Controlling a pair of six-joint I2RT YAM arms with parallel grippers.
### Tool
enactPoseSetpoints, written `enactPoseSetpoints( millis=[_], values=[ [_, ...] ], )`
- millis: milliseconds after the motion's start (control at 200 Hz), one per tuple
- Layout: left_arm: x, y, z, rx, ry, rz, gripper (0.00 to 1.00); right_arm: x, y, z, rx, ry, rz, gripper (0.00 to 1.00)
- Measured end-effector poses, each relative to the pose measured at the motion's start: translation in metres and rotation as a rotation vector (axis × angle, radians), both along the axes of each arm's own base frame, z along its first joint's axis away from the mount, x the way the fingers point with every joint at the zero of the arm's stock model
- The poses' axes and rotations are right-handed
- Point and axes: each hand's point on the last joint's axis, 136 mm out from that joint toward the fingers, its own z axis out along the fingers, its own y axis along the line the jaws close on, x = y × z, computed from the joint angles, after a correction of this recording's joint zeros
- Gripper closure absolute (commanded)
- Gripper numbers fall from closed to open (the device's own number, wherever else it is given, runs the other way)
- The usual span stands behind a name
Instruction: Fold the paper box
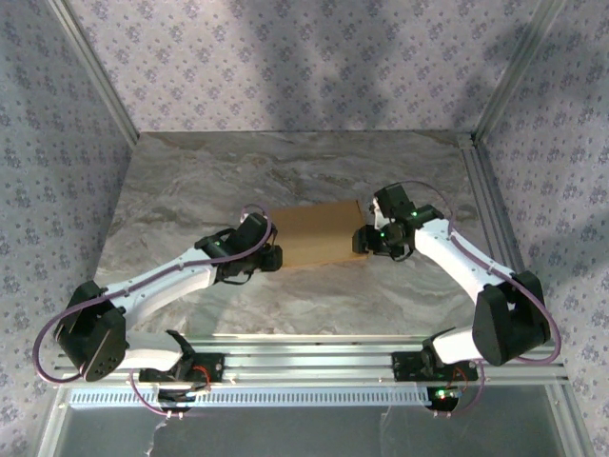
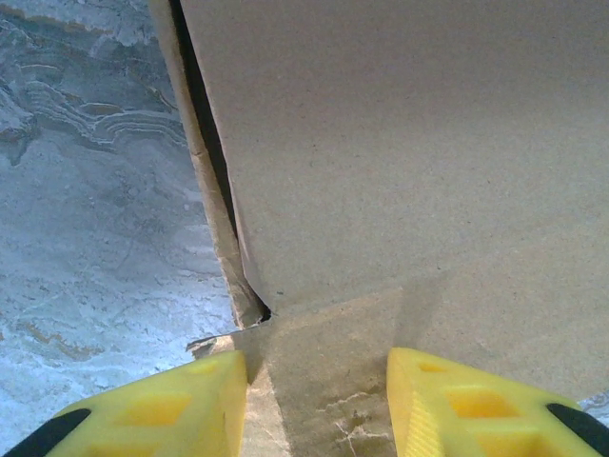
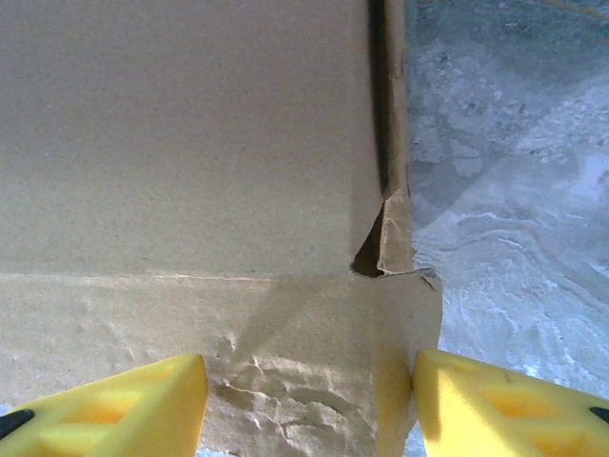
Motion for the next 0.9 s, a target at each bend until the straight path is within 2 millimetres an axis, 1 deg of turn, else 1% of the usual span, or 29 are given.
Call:
enactPoseSetpoints(
  millis=[215, 550, 899],
  values=[
    [-0.001, 0.001, -0.004, -0.003, 0.002, 0.006, 0.58, -0.001, -0.004, -0.003, -0.036, -0.001, -0.005, 0.44],
    [-0.004, 0.004, -0.014, -0.001, 0.017, 0.021, 0.59, -0.005, -0.004, -0.012, -0.053, 0.02, 0.0, 0.47],
    [-0.008, 0.006, -0.022, 0.0, 0.03, 0.03, 0.59, -0.009, -0.005, -0.025, -0.054, 0.047, -0.003, 0.48]
  ],
)
